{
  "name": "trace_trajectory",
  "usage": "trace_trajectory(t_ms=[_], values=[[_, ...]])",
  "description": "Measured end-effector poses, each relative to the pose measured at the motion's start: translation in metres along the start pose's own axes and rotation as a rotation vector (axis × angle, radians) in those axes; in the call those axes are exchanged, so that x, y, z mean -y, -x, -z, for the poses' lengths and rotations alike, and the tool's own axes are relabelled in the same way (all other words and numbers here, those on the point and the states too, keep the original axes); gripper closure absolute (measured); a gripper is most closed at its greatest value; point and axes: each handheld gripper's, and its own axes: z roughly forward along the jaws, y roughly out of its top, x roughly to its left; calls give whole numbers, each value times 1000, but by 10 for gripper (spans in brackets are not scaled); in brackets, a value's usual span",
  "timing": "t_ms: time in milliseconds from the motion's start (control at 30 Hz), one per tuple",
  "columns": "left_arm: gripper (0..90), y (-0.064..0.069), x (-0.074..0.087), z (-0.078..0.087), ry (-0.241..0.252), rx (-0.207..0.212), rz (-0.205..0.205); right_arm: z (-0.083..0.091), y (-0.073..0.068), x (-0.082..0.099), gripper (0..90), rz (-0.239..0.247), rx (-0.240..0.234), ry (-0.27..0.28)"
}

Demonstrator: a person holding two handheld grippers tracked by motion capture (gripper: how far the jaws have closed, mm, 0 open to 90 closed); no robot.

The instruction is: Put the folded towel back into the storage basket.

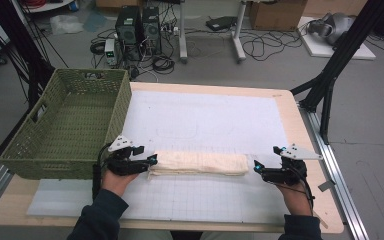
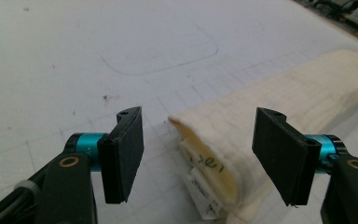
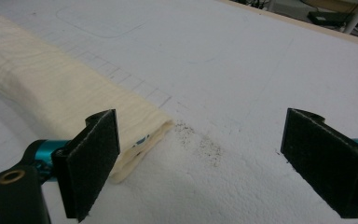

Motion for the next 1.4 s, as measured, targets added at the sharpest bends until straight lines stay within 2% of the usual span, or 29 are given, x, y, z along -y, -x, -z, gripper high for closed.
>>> trace_trajectory(t_ms=[100,500,800,1000,1267,1400], values=[[346,1,3,-3,-40,-18,-9,-1,-1,0,110,0,-6,-5],[357,7,7,-9,-90,-41,-33,-4,-3,1,110,6,-23,-18],[371,9,10,-12,-113,-35,-38,-4,-3,1,110,3,-26,-18],[412,16,11,-16,-144,-19,-68,-5,-4,1,110,4,-33,-21],[427,21,12,-18,-159,-37,-101,-5,-4,1,110,7,-36,-21],[434,21,12,-18,-156,-38,-99,-6,-4,1,110,3,-40,-21]])
